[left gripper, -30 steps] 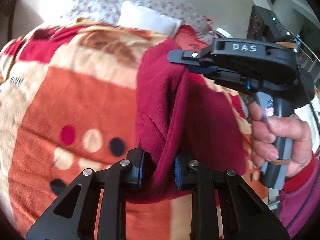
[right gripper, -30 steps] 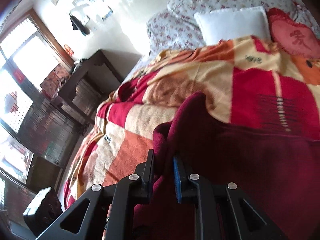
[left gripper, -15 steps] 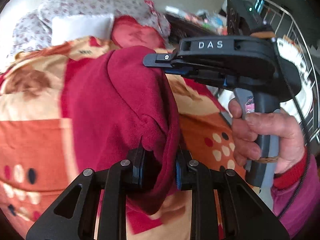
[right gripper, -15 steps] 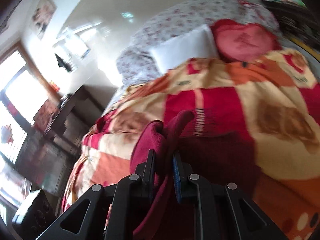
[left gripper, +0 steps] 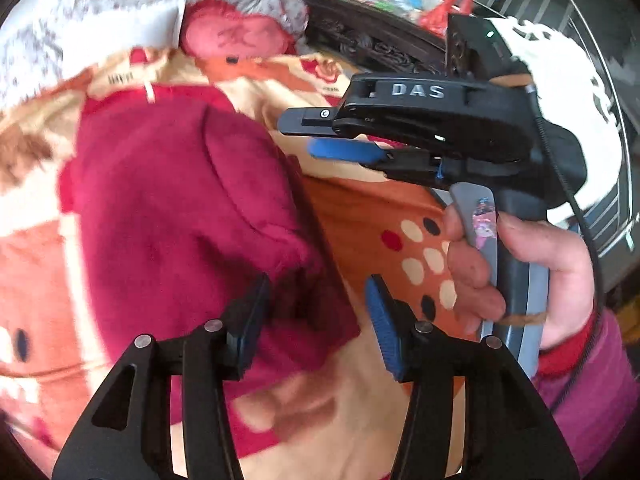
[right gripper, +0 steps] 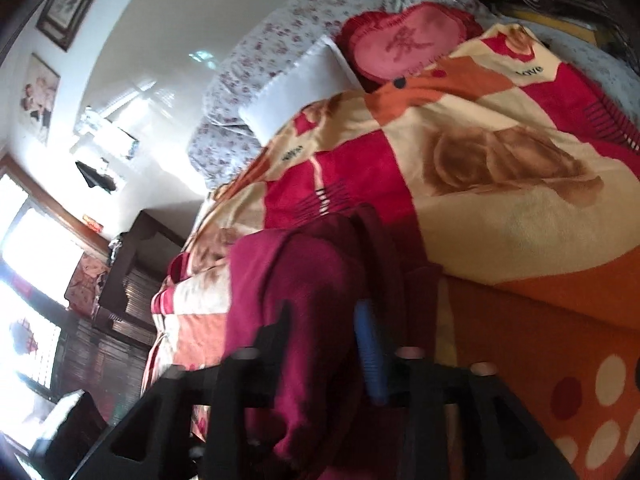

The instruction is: Fold small clothes

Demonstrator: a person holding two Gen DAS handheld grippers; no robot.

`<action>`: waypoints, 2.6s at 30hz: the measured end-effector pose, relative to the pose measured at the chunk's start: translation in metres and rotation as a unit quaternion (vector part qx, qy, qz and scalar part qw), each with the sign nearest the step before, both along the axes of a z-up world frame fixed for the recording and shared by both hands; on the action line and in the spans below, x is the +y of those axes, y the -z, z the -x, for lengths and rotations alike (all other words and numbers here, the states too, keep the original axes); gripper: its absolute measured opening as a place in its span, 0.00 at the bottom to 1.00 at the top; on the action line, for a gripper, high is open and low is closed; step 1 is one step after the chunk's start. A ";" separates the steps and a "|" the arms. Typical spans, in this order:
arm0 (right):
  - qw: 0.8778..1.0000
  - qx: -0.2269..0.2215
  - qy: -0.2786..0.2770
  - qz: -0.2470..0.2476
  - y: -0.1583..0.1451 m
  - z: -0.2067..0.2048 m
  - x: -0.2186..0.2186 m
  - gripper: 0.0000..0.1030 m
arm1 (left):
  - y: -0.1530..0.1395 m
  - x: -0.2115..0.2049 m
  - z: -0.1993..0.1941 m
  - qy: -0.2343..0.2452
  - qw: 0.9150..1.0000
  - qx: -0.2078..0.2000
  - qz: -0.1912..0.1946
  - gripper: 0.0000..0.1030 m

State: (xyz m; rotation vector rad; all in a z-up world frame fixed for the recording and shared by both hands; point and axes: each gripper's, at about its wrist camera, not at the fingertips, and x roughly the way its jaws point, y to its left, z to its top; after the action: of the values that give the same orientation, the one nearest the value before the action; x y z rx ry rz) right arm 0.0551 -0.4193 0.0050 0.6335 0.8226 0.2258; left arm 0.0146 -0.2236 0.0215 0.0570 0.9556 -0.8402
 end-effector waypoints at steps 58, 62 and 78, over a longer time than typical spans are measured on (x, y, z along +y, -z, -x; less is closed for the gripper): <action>1.000 0.004 -0.020 -0.012 0.032 0.045 0.046 0.23 | 0.022 0.093 -0.001 -0.156 0.985 -0.022 -0.069 0.48; 0.999 0.001 -0.005 0.034 0.023 0.065 0.036 0.22 | 0.020 0.090 -0.005 -0.157 0.986 -0.022 -0.058 0.50; 0.992 -0.039 -0.005 0.118 0.004 0.056 0.039 0.32 | 0.036 0.063 -0.024 -0.173 0.981 -0.035 -0.086 0.57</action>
State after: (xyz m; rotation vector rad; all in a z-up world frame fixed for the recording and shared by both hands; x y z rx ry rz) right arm -0.0006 -0.3801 0.0008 0.3969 0.7639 0.1577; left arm 0.0386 -0.1610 -0.0148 0.0673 0.9374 -0.4314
